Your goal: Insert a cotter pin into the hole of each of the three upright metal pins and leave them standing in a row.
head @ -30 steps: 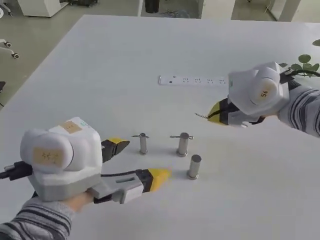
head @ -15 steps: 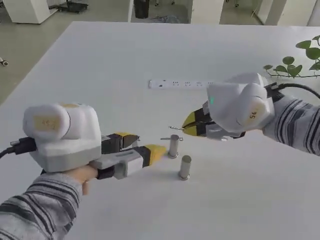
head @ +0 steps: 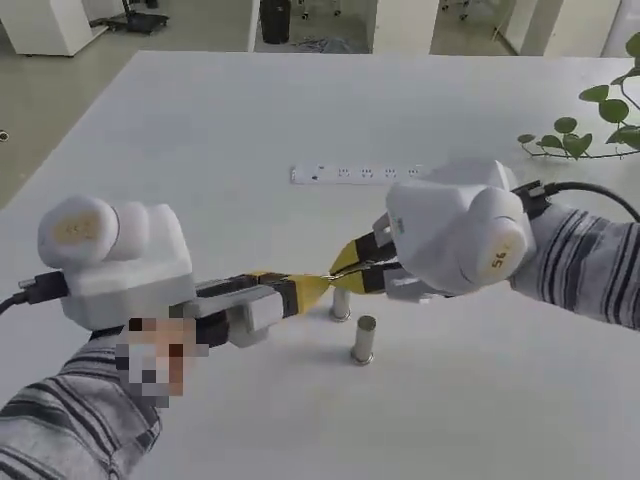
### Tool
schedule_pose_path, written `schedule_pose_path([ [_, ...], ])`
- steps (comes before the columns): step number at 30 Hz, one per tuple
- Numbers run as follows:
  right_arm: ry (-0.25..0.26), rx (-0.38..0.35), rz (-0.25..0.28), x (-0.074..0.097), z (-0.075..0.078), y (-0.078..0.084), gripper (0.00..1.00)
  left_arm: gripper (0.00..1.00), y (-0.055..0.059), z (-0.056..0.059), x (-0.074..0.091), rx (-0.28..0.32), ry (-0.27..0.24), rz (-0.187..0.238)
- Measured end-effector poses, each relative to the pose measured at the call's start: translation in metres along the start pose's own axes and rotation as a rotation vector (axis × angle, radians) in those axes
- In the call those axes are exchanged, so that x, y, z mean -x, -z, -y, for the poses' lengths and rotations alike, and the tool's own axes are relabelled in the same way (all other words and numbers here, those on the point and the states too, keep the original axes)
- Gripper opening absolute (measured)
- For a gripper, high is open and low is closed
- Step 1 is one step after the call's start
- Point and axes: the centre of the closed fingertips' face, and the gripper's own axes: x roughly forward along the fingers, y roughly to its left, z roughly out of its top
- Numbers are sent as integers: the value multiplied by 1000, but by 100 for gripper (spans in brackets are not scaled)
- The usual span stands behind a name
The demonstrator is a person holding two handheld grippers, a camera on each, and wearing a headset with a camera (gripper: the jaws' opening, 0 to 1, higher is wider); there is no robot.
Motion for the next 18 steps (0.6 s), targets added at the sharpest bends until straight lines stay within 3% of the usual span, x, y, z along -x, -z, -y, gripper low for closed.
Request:
schedule_pose_path([
  [9, 7, -10, 17, 1, -4, -8, 0, 11, -1, 2, 0, 50, 20, 26],
  [18, 8, -21, 25, 2, -7, -14, 0, 1, 0, 2, 0, 32, 21, 26],
])
